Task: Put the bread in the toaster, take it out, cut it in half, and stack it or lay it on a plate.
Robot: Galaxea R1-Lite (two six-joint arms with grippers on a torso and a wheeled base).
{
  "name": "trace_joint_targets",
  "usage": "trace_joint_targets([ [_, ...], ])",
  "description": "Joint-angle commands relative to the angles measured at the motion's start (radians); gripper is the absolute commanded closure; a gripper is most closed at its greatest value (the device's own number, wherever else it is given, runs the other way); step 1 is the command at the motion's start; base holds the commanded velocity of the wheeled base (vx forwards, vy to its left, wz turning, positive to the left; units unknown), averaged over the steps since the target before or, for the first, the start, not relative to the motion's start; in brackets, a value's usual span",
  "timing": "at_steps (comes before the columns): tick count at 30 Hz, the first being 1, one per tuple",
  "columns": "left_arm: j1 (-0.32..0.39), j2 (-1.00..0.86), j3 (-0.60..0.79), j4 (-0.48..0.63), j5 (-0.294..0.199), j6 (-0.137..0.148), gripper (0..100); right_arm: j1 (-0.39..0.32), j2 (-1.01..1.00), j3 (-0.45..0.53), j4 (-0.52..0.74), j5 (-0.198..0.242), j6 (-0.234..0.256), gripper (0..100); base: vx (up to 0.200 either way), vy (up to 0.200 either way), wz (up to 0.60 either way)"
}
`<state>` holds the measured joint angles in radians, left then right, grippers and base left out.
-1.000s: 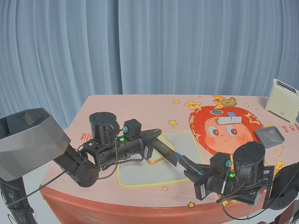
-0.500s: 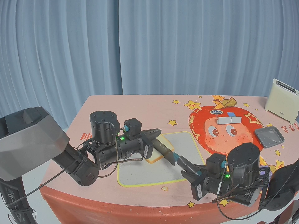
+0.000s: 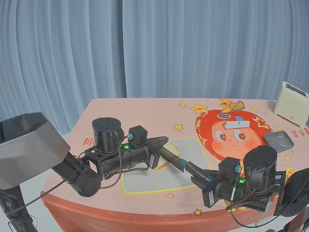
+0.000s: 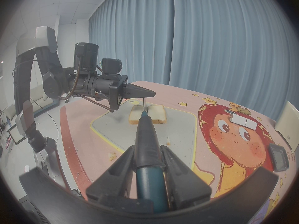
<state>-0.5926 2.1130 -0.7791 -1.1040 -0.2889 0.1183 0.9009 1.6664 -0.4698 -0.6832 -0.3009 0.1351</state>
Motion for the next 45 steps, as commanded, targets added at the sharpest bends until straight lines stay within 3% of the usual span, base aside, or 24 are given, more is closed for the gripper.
trace_joint_targets([
  [1, -0.016, 0.002, 0.006, 0.003, -0.001, 0.0, 100, 0.0, -0.019, -0.001, -0.012, -0.001, 0.001, 100, 0.0, 0.0, 0.0],
  [23, 0.016, -0.01, 0.003, 0.0, -0.001, 0.0, 100, 0.0, 0.056, -0.001, -0.03, 0.0, 0.009, 100, 0.0, 0.0, 0.0],
  [26, 0.022, -0.08, 0.001, 0.01, -0.001, -0.002, 100, 0.007, 0.061, -0.001, -0.03, 0.0, 0.011, 100, 0.0, 0.0, 0.0],
  [45, 0.171, -0.38, 0.21, 0.01, 0.001, 0.001, 100, 0.023, 0.049, -0.004, -0.035, -0.001, 0.009, 100, 0.0, 0.0, 0.0],
])
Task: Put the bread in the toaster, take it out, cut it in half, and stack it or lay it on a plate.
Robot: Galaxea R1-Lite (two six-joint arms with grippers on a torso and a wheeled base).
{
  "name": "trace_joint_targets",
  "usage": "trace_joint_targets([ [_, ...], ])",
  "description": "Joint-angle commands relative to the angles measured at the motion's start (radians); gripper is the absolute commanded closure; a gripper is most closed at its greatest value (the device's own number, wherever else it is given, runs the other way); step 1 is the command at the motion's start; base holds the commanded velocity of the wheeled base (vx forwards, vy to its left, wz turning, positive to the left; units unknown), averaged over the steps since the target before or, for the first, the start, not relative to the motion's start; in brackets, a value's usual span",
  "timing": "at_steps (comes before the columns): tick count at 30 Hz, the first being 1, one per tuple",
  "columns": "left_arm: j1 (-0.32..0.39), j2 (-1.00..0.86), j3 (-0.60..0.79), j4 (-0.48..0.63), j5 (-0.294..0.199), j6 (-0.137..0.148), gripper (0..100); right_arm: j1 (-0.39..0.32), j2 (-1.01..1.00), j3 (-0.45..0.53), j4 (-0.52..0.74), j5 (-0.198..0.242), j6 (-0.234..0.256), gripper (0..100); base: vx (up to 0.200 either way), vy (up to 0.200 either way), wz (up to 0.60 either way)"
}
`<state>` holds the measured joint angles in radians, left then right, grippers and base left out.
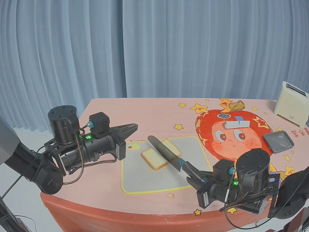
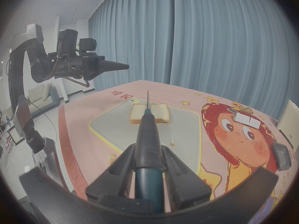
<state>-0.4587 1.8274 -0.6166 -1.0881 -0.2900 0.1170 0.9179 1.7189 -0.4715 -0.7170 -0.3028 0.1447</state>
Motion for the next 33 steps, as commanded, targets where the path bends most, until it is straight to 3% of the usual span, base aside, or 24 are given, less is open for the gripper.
trace_joint_targets([
  [1, 0.045, -0.114, 0.055, -0.006, 0.002, 0.004, 100, 0.006, -0.004, -0.003, -0.001, 0.001, 0.0, 100, 0.0, 0.0, 0.0],
  [3, 0.063, -0.145, 0.069, -0.006, 0.003, 0.006, 100, 0.004, -0.002, -0.004, -0.001, -0.001, 0.0, 100, 0.0, 0.0, 0.0],
  [7, 0.173, -0.287, 0.138, 0.002, 0.014, 0.007, 100, -0.005, -0.007, -0.012, -0.002, -0.002, -0.004, 100, 0.0, 0.0, 0.0],
  [14, 0.356, -0.511, 0.394, -0.038, 0.002, 0.024, 100, -0.013, -0.005, -0.015, -0.032, -0.009, -0.01, 100, 0.0, 0.0, 0.0],
  [19, 0.397, -0.623, 0.512, -0.096, 0.003, 0.036, 100, -0.016, -0.005, -0.007, -0.084, -0.012, -0.014, 100, 0.0, 0.0, 0.0],
  [22, 0.422, -0.675, 0.583, -0.124, 0.005, 0.062, 100, -0.017, -0.01, -0.007, -0.084, -0.012, -0.014, 100, 0.0, 0.0, 0.0],
  [27, 0.439, -0.781, 0.615, -0.119, 0.014, 0.056, 100, -0.022, -0.035, -0.012, -0.085, -0.012, -0.023, 100, 0.0, 0.0, 0.0],
  [32, 0.512, -0.875, 0.617, -0.027, 0.011, 0.053, 100, -0.019, -0.062, -0.013, -0.084, -0.012, -0.025, 100, 0.0, 0.0, 0.0],
  [33, 0.526, -0.945, 0.617, 0.043, 0.009, 0.053, 100, -0.019, -0.068, -0.013, -0.084, -0.012, -0.027, 100, 0.0, 0.0, 0.0],
])
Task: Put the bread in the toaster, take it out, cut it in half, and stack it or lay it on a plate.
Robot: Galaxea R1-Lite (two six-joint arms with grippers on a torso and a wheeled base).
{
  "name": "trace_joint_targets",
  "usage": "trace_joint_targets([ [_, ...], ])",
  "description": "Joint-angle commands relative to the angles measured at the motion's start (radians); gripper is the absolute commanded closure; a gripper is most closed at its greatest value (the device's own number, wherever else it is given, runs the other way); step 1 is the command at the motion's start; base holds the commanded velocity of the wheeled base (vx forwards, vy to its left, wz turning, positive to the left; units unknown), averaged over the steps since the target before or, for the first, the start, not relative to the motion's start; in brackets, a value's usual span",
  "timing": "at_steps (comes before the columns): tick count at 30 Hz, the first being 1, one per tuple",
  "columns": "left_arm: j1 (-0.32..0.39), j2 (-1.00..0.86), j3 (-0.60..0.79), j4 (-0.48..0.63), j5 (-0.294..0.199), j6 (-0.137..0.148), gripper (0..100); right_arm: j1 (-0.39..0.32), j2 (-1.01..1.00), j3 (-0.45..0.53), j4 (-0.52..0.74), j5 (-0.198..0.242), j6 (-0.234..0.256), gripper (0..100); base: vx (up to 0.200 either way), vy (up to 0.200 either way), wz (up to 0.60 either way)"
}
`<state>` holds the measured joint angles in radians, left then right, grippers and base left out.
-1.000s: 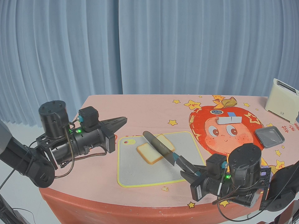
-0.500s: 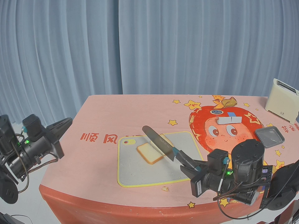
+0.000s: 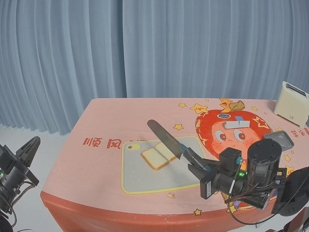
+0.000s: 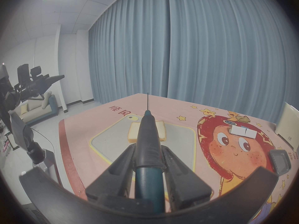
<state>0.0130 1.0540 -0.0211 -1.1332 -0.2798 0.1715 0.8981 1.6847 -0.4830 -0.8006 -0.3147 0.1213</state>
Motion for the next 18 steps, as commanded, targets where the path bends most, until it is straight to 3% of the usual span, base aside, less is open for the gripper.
trace_joint_targets([
  [1, 0.056, -0.23, 0.021, 0.142, -0.002, -0.001, 100, 0.001, -0.039, -0.002, 0.0, 0.0, -0.006, 100, 0.0, 0.0, 0.0],
  [2, 0.056, -0.23, 0.021, 0.142, -0.002, -0.001, 100, 0.001, -0.039, -0.002, 0.0, 0.0, -0.006, 100, 0.0, 0.0, 0.0],
  [4, 0.061, -0.425, 0.021, 0.303, 0.004, -0.009, 100, -0.001, -0.046, -0.002, 0.0, 0.0, -0.014, 100, 0.0, 0.0, 0.0],
  [7, 0.081, -0.575, 0.021, 0.42, 0.001, -0.01, 100, -0.001, -0.06, -0.002, 0.0, 0.0, -0.014, 100, 0.0, 0.0, 0.0],
  [12, 0.081, -0.75, 0.021, 0.622, 0.004, 0.0, 100, 0.001, -0.063, -0.002, 0.001, 0.0, -0.014, 100, 0.0, 0.0, 0.0],
  [16, 0.076, -0.988, 0.021, 0.909, 0.004, 0.017, 100, 0.001, -0.065, -0.003, 0.001, 0.0, -0.015, 100, 0.0, 0.0, 0.0],
  [18, 0.074, -0.983, 0.021, 0.949, 0.007, 0.016, 100, 0.001, -0.063, -0.003, 0.001, -0.001, -0.015, 100, 0.0, 0.0, 0.0],
])
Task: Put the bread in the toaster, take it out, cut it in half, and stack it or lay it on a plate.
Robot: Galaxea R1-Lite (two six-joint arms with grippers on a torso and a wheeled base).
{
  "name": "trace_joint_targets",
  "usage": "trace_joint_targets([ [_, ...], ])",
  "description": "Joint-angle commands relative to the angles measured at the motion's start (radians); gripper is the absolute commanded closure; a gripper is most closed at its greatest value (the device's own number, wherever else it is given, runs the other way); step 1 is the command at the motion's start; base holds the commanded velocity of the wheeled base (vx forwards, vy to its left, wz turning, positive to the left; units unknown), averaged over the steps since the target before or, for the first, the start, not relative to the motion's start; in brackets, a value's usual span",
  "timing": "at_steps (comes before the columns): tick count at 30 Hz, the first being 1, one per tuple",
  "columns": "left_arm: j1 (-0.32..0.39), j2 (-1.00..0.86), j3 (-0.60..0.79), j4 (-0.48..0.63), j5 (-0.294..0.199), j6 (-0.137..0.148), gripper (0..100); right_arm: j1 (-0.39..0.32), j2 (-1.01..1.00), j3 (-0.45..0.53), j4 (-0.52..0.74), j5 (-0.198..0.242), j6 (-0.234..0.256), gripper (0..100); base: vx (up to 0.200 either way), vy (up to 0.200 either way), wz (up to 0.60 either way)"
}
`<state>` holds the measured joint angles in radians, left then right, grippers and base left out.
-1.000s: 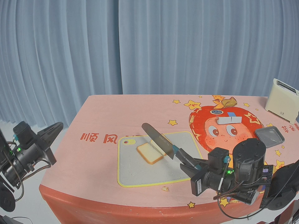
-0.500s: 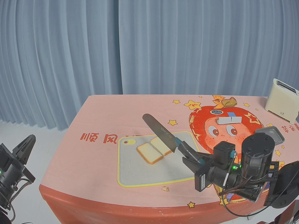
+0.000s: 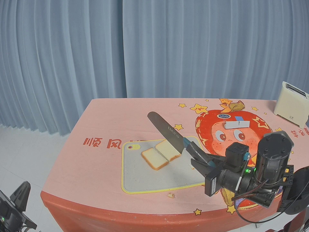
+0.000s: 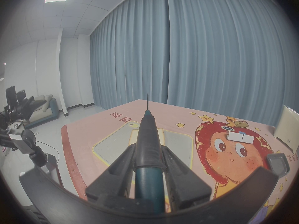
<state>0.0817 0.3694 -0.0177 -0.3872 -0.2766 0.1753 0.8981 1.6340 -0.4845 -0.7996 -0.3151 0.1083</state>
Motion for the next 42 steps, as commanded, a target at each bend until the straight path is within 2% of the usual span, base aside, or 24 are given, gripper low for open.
trace_joint_targets([
  [1, 0.007, -0.288, 0.018, 0.22, 0.022, 0.001, 100, 0.001, -0.011, 0.0, 0.0, -0.001, -0.002, 100, 0.0, 0.0, 0.0],
  [3, 0.007, -0.291, 0.018, 0.309, 0.08, -0.01, 100, 0.002, -0.013, -0.002, 0.0, -0.001, -0.002, 100, 0.0, 0.0, 0.0],
  [4, 0.007, -0.291, 0.018, 0.346, 0.117, -0.027, 100, 0.001, -0.014, -0.003, -0.001, -0.001, -0.002, 100, 0.0, 0.0, 0.0],
  [7, 0.006, -0.291, 0.018, 0.358, 0.228, -0.094, 100, -0.001, -0.025, -0.003, 0.0, -0.001, -0.002, 100, 0.0, 0.0, 0.0],
  [8, 0.003, -0.291, 0.018, 0.384, 0.264, -0.128, 100, -0.002, -0.034, -0.005, 0.003, -0.001, -0.002, 100, 0.0, 0.0, 0.0],
  [10, 0.003, -0.291, 0.018, 0.376, 0.277, -0.14, 100, -0.002, -0.039, -0.005, 0.007, -0.001, -0.002, 100, 0.0, 0.0, 0.0],
  [11, 0.004, -0.291, 0.018, 0.376, 0.272, -0.129, 100, -0.002, -0.04, -0.005, 0.007, -0.001, -0.002, 100, 0.0, 0.0, 0.0],
  [12, 0.003, -0.291, 0.018, 0.375, 0.246, -0.106, 100, -0.002, -0.042, -0.006, 0.005, -0.001, -0.002, 100, 0.0, 0.0, 0.0],
  [13, 0.003, -0.291, 0.018, 0.375, 0.246, -0.106, 100, -0.002, -0.042, -0.006, 0.005, -0.001, -0.002, 100, 0.0, 0.0, 0.0],
  [14, 0.0, -0.29, 0.018, 0.375, 0.203, -0.073, 100, -0.001, -0.043, -0.005, 0.005, -0.001, -0.002, 100, 0.0, 0.0, 0.0],
  [17, -0.023, -0.291, 0.018, 0.376, 0.215, -0.077, 100, 0.004, -0.051, -0.005, 0.007, -0.001, -0.002, 100, 0.0, 0.0, 0.0],
  [18, -0.1, -0.303, 0.018, 0.375, 0.215, -0.077, 100, 0.007, -0.056, -0.005, 0.01, -0.001, -0.002, 100, 0.0, 0.0, 0.0],
  [19, -0.129, -0.31, 0.018, 0.375, 0.214, -0.077, 100, 0.005, -0.06, -0.005, 0.01, -0.001, -0.002, 100, 0.0, 0.0, 0.0],
  [20, -0.094, -0.32, 0.018, 0.375, 0.214, -0.079, 100, 0.004, -0.062, -0.006, 0.01, -0.001, -0.002, 100, 0.0, 0.0, 0.0],
  [22, -0.083, -0.356, 0.018, 0.373, 0.214, -0.08, 100, 0.01, -0.062, -0.005, 0.01, -0.002, -0.002, 100, 0.0, 0.0, 0.0],
  [25, -0.083, -0.352, 0.018, 0.376, 0.229, -0.114, 100, 0.004, -0.056, -0.006, 0.01, -0.002, -0.002, 100, 0.0, 0.0, 0.0],
  [31, -0.083, -0.352, 0.018, 0.376, 0.231, -0.132, 100, 0.008, -0.065, -0.008, 0.008, -0.002, -0.002, 100, 0.0, 0.0, 0.0],
  [34, -0.083, -0.352, 0.018, 0.381, 0.247, -0.155, 100, 0.008, -0.065, -0.003, 0.008, -0.002, -0.002, 100, 0.0, 0.0, 0.0],
  [42, -0.083, -0.352, 0.018, 0.381, 0.254, -0.158, 100, 0.015, -0.062, 0.006, 0.01, -0.001, -0.002, 100, 0.0, 0.0, 0.0],
])
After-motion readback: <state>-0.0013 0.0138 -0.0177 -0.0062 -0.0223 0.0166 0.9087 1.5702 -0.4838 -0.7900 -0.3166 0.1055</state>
